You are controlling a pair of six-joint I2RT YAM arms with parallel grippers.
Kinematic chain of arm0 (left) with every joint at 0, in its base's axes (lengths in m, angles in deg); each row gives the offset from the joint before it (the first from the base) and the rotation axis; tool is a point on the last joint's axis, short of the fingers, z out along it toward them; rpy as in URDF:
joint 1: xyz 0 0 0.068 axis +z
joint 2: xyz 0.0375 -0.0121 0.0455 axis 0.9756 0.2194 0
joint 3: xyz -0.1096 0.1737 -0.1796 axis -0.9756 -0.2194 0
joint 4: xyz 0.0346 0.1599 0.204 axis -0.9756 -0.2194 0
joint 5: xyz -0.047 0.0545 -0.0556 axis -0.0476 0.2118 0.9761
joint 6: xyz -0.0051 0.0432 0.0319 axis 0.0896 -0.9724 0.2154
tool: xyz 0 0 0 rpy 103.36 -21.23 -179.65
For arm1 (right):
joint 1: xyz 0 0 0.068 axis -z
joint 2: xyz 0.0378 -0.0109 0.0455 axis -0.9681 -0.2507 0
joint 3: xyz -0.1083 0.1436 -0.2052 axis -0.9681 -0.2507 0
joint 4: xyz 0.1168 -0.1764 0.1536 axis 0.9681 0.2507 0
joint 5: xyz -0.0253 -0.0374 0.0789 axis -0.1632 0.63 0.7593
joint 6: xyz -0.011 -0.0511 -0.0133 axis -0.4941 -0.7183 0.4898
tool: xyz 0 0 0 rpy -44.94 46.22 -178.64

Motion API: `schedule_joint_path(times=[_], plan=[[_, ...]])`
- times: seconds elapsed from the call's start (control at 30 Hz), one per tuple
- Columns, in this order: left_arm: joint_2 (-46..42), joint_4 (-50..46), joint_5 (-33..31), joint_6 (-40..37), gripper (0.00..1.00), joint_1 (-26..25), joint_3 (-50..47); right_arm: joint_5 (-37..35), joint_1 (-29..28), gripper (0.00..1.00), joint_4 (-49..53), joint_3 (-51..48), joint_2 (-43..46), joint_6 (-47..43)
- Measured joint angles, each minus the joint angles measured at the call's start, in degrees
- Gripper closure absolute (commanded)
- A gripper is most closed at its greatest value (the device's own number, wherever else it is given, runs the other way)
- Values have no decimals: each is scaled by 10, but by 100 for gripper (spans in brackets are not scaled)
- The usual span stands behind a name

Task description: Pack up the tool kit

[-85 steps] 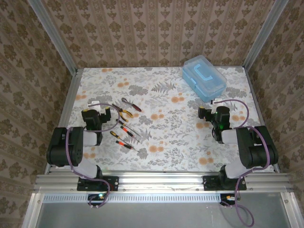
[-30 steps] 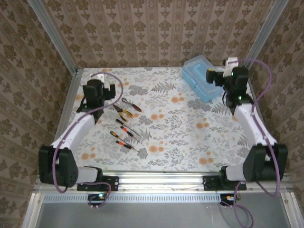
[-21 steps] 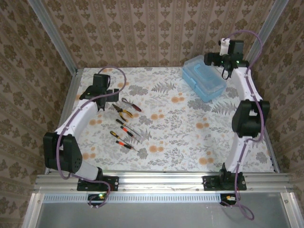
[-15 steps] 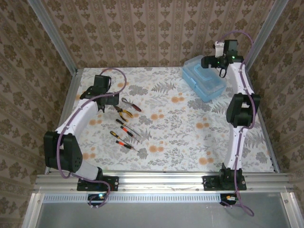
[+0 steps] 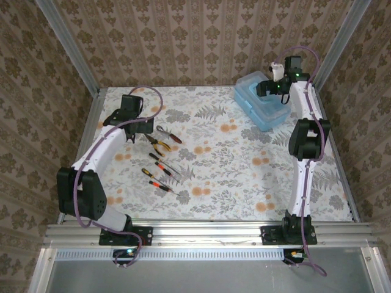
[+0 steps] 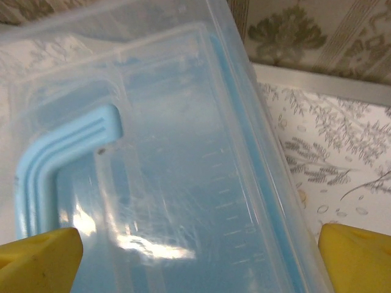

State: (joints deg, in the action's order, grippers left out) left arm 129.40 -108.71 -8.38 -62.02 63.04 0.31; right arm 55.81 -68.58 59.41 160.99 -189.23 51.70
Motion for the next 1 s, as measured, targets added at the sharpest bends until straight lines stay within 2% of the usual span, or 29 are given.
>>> schedule_joint_path(times=[0.23, 0.33, 0.53, 0.8, 1.0], plan=[[0, 11, 8, 0, 0, 1, -14, 3, 2, 0, 12, -4, -3, 18], [-1, 16, 9, 0, 0, 1, -22, 2, 2, 1, -7, -45, 18, 35], [-16, 17, 21, 0, 0, 1, -39, -13, -16, 7, -58, -200, 111, 76], [-19, 23, 37, 4, 0, -2, -41, -56, -82, 9, -142, -423, 256, 158], [-18, 29, 50, 19, 0, -39, -44, -70, -122, 14, -224, -598, 372, 255]])
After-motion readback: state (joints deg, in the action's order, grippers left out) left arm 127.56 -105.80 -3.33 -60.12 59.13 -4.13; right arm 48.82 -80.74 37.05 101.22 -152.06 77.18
